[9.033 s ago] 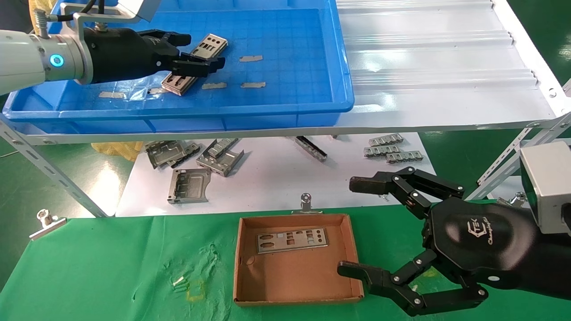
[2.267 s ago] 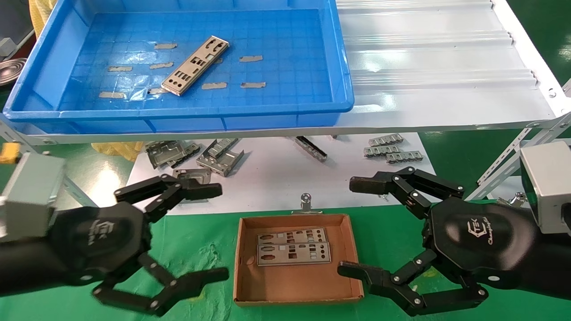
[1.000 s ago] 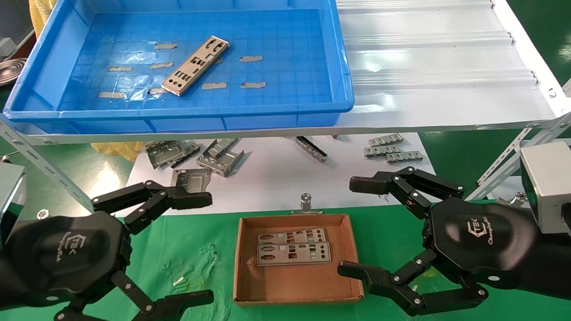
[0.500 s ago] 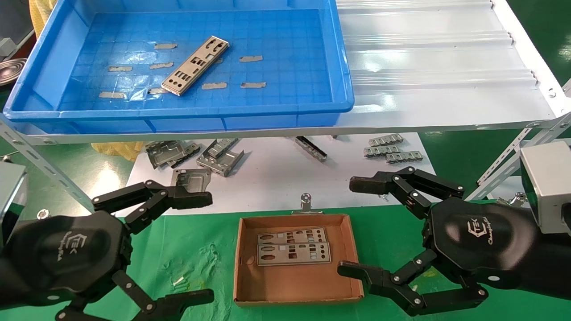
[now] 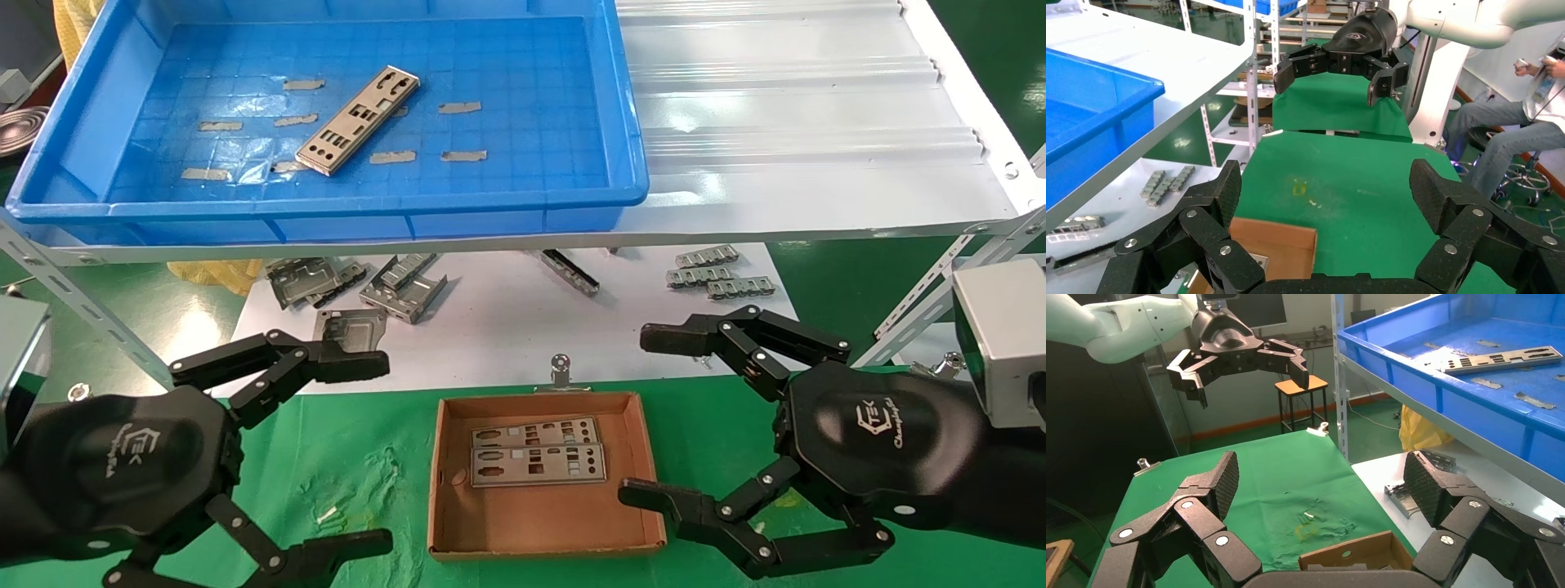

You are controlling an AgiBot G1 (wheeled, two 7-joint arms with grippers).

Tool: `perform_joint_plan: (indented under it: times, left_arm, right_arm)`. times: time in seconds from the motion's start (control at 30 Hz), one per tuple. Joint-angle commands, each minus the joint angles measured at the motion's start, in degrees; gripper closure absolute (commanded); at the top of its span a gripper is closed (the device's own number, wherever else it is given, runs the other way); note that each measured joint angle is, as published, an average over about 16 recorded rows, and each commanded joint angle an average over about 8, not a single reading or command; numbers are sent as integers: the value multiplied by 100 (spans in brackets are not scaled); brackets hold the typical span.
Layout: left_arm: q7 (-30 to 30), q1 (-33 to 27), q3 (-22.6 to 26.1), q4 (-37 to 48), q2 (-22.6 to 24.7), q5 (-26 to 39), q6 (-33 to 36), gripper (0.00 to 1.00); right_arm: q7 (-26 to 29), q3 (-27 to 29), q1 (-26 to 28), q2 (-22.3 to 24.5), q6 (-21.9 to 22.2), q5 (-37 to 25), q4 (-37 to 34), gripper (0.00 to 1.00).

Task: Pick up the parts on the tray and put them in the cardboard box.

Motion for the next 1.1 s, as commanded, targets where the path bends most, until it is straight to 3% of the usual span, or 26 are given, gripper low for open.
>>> perform_joint_plan:
  times: [0.03, 1.1]
  left_arm:
    - [0, 0, 1, 1, 1, 0, 0, 0]
    - [0, 0, 1, 2, 1, 0, 0, 0]
  right_arm:
    - [0, 0, 0, 0, 0, 0, 0, 0]
    - [0, 0, 0, 0, 0, 0, 0, 0]
